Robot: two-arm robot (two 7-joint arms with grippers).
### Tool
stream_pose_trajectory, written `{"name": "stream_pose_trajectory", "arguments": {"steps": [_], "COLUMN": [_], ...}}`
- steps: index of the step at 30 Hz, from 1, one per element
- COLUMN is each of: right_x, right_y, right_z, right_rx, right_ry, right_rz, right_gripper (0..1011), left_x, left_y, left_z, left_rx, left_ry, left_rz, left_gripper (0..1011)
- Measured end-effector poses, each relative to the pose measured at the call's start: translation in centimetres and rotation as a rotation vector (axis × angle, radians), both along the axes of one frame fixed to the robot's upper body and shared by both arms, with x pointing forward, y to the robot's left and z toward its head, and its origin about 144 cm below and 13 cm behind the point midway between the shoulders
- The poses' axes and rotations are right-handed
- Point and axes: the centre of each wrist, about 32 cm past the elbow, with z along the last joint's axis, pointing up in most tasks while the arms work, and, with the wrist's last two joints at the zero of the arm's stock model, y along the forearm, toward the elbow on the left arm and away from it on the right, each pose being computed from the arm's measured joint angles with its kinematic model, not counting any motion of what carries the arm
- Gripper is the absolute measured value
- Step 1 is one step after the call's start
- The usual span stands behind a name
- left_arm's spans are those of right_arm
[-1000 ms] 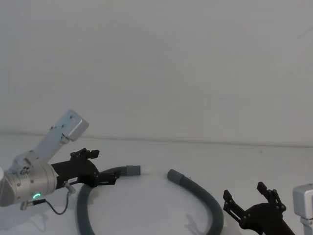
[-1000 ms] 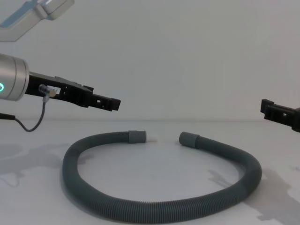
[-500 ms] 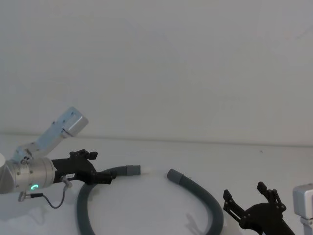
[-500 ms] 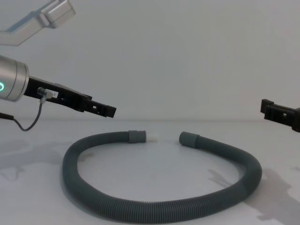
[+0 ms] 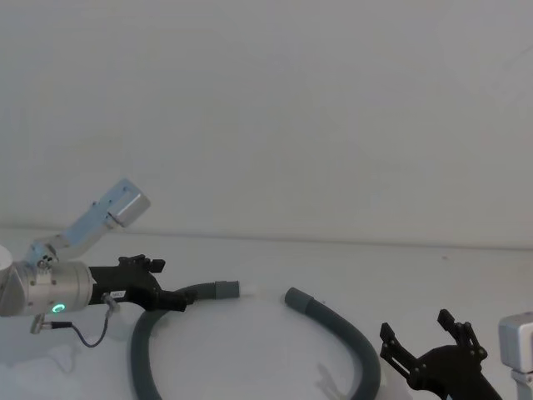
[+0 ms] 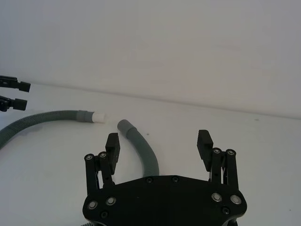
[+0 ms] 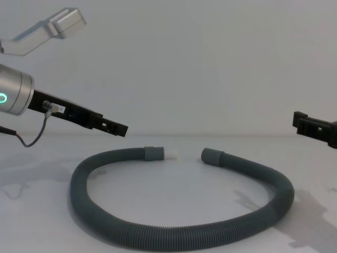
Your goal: Use both hands to pick up one end of the pipe from the table, align the ends, and insert them.
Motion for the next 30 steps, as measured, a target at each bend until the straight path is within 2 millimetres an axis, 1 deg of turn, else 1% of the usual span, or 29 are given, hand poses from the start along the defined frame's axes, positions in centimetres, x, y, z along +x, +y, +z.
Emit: {"name": "stream_pose_trajectory", "arguments": {"steps": [7, 14, 30], "right_x": [0.0, 0.0, 0.0], "right_y": [0.0, 0.0, 0.0], "right_z": [0.0, 0.0, 0.0], "right_rx": [0.0, 0.0, 0.0], "right_ry": [0.0, 0.0, 0.0], "right_rz": [0.0, 0.0, 0.0], "right_gripper": [1004, 1003, 1004], "left_x": [0.7, 1.5, 3.1], "left_y": [0.3, 0.5, 0.4], "left_z": [-0.3, -1.1, -2.7], "left_rx": [0.004, 0.003, 0.014], "left_ry": [0.028, 0.042, 0.032], "left_rz": [0.0, 0.006, 0.009], "left_gripper": [1001, 1001, 1001]}}
